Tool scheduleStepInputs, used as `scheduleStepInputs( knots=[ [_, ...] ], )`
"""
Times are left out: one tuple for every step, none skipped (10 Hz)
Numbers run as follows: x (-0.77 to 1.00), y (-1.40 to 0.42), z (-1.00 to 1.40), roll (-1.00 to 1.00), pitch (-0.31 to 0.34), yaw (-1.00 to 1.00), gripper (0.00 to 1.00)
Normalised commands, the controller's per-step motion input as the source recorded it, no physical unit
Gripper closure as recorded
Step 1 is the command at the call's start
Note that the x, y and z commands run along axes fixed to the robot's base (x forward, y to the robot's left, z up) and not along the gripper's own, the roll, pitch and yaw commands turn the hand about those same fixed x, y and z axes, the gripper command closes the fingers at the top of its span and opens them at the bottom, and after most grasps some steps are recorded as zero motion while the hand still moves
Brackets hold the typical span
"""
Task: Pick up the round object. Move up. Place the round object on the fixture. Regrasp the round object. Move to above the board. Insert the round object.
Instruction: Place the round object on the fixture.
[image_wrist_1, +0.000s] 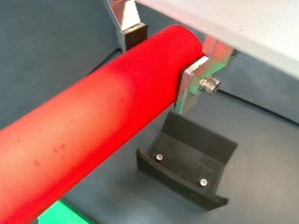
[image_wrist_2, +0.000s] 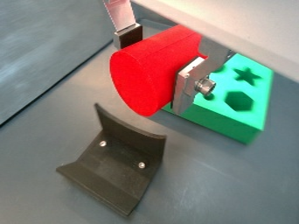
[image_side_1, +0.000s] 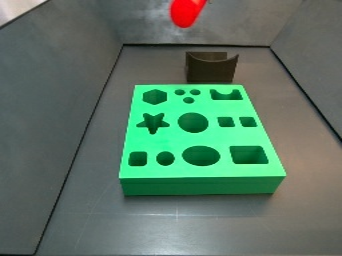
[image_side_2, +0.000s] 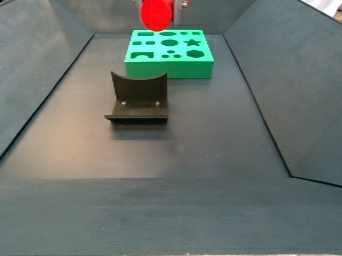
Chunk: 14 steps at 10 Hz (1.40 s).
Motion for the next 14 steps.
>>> scheduleStepInputs(
  knots=[
    [0.36,-0.01,0.01,0.09,0.345,0.77,1.00],
    [0.27,-0.01,0.01,0.09,0.280,0.44,1.00],
    [0.16,-0.01,0.01,0.09,0.226,0.24,1.00],
    [0.44,0.74,-0.17,-1.00,0.038,0.24,1.00],
    [0.39,0.71,-0.15,-1.00,0.027,0.20,1.00],
    [0.33,0.59,-0.11,-1.00,0.042,0.16,1.00],
    [0.24,0.37,-0.04,-1.00,0.092,0.14,1.00],
    [0.19,0.20,-0.02,-1.00,0.137,0.12,1.00],
    [0.15,0.10,-0.02,-1.00,0.176,0.10,1.00],
    [0.11,0.08,-0.02,-0.92,0.201,0.06,1.00],
    [0.09,0.07,-0.01,-0.69,0.192,-0.01,1.00],
    [0.09,0.06,-0.01,-0.51,0.183,-0.05,1.00],
    [0.09,0.05,-0.01,-0.30,0.167,-0.08,1.00],
    [0.09,0.04,0.00,-0.22,0.144,-0.09,1.00]
  ],
)
